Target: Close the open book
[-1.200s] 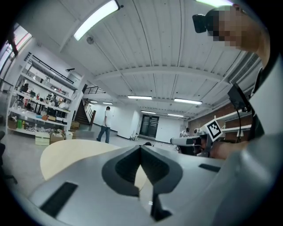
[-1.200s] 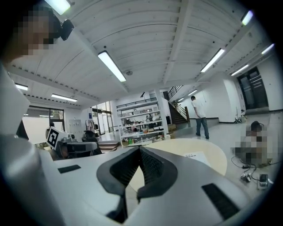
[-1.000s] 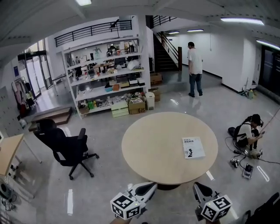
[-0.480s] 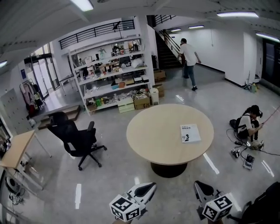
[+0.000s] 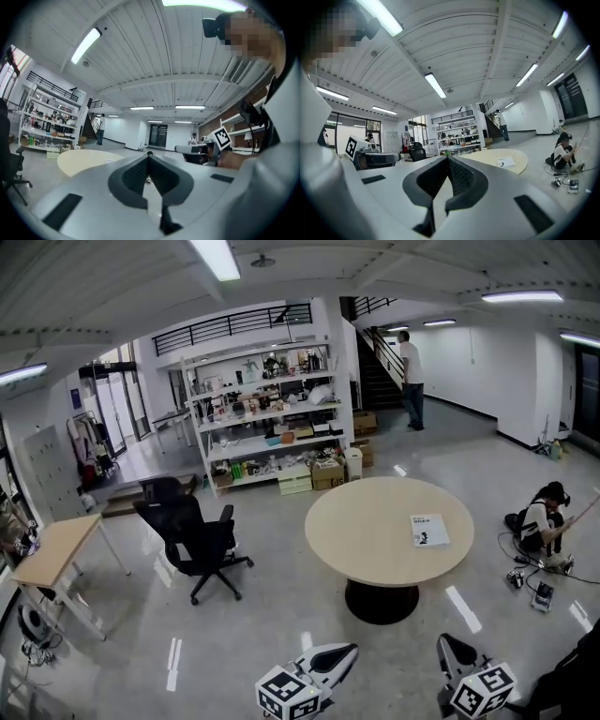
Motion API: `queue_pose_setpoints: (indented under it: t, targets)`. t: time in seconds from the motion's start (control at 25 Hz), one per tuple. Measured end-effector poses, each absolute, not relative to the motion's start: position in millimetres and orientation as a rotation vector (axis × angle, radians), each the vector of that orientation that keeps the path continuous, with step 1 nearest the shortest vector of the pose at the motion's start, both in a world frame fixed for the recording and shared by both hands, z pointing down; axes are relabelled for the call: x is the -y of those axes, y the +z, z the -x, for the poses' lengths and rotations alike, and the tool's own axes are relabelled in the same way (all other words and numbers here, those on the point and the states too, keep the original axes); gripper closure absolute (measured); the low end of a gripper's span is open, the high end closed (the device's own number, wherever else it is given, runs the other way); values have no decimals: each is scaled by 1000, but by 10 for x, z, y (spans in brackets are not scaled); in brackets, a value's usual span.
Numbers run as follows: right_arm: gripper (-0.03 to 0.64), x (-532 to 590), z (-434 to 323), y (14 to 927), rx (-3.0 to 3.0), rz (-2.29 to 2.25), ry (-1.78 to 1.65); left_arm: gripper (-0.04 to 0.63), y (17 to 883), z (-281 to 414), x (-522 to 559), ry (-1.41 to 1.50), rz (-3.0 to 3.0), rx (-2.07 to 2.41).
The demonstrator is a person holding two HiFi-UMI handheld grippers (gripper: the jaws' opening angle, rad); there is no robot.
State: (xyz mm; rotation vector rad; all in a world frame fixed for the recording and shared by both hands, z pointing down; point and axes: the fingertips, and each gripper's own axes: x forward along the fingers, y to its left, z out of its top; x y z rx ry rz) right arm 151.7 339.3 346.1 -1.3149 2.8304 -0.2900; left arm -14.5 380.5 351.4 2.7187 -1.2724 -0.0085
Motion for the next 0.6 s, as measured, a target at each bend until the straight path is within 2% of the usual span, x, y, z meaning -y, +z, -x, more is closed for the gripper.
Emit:
queue_pose_setpoints:
  t: [0.6]
  targets:
    - [618,-5434,-968,3668,-2799,1431,-304,606,3816,791,-5655,-1,-2696,1202]
